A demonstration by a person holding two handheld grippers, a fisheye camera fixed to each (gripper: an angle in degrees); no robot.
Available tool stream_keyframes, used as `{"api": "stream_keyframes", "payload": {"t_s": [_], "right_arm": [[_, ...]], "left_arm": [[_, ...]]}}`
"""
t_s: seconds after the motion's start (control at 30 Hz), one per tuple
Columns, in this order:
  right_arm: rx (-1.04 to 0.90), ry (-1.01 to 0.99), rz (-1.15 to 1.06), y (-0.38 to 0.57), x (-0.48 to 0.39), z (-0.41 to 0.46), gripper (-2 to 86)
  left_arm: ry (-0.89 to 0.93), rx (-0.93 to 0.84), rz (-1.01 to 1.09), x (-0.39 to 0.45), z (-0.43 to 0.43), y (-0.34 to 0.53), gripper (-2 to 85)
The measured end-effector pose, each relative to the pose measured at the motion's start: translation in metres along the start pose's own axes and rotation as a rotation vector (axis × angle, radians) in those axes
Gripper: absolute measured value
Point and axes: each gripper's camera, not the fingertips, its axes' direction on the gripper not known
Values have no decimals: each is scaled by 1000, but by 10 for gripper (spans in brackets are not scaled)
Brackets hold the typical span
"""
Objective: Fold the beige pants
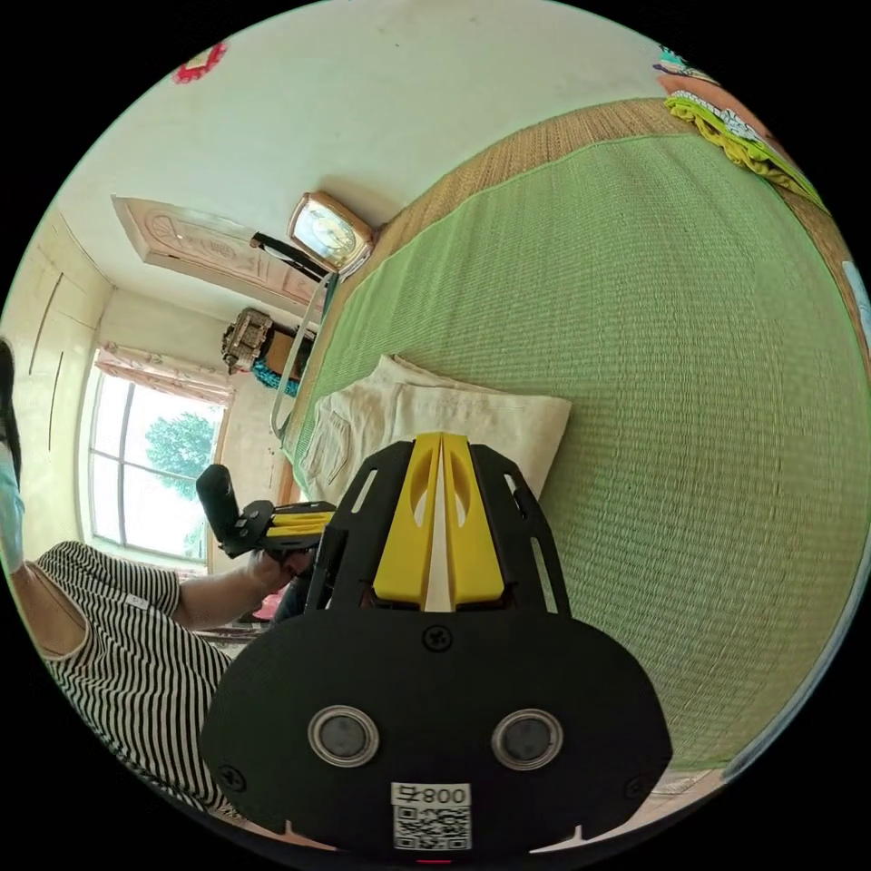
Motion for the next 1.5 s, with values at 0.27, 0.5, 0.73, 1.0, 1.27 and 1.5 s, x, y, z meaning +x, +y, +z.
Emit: {"api": "stream_keyframes", "payload": {"t_s": [0.27, 0.5, 0.73, 1.0, 1.27, 1.5], "right_arm": [[-80, 87, 10, 41, -22, -9, 5], [-82, 66, 158, 71, -3, -42, 35], [-91, -139, 301, 79, 24, -46, 40], [-64, -266, 316, 78, 27, -56, 30], [-17, -212, 258, 66, 17, -69, 30], [35, -98, 258, 15, 36, -70, 78]], "left_arm": [[-18, -12, -18, 35, 24, 15, 8], [72, 24, 167, 120, 48, 16, 59], [-15, -21, 326, 207, 93, 11, 96], [-188, -57, 366, 269, 129, 8, 112], [-160, -29, 298, 292, 118, 8, 54], [-120, 21, 264, 312, 89, 5, 32]]}}
